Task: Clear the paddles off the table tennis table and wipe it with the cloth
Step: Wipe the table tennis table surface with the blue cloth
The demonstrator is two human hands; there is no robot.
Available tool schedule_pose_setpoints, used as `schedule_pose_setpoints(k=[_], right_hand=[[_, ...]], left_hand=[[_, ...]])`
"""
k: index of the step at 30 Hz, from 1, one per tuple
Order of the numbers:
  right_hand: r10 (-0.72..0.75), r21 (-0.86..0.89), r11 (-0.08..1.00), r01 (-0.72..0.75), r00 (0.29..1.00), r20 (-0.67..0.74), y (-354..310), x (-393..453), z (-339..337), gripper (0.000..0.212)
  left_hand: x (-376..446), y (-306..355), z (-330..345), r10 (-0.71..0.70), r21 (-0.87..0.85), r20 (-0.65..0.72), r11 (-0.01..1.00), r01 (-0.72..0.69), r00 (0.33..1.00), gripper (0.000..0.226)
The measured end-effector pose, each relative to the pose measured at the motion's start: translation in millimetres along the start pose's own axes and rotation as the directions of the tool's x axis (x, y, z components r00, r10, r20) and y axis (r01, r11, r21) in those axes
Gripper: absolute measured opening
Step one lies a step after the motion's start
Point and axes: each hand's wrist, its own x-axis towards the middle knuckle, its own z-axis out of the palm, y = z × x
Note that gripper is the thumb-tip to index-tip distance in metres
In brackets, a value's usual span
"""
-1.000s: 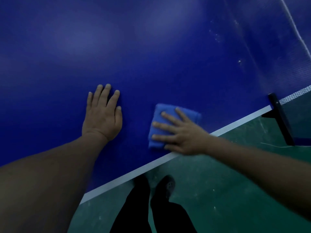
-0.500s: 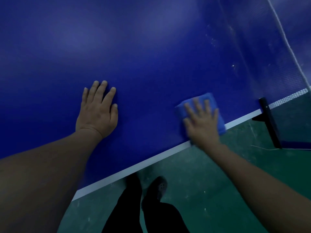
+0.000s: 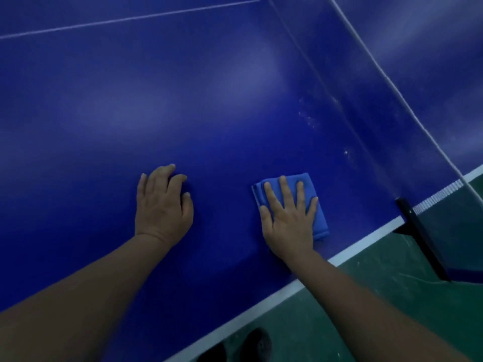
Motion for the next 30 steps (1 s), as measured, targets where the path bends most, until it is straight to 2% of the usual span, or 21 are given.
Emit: schedule_pose_setpoints(k=[8,16,22,26,30], right_hand=[[-0.216,0.002,0.976,0.216,0.976,0.009,1,85,-8,0.059],[-0.305,0.020,0.952,0.305,0.952,0.039,-51,259,-24,0.063],[-0.378,0.024,0.926,0.378,0.926,0.011,-114,402,-32,0.059],[-0.437,0.015,0.900,0.437,0.898,0.061,-147,495,-44,0.056],[-0.464,-0.029,0.883,0.468,0.881,0.094,-153,539,-49,0.057]], left_hand=[[127,43,28,0.006,0.064,0.094,0.998,-0.012,0.996,0.052],[213,36,43,-0.148,0.138,0.086,0.981,0.135,0.985,0.063],[231,33,46,-0.184,0.183,0.118,0.970,0.161,0.976,0.071],[229,31,47,-0.189,0.175,0.109,0.970,0.168,0.976,0.067],[229,32,46,-0.171,0.169,0.098,0.974,0.152,0.980,0.064]])
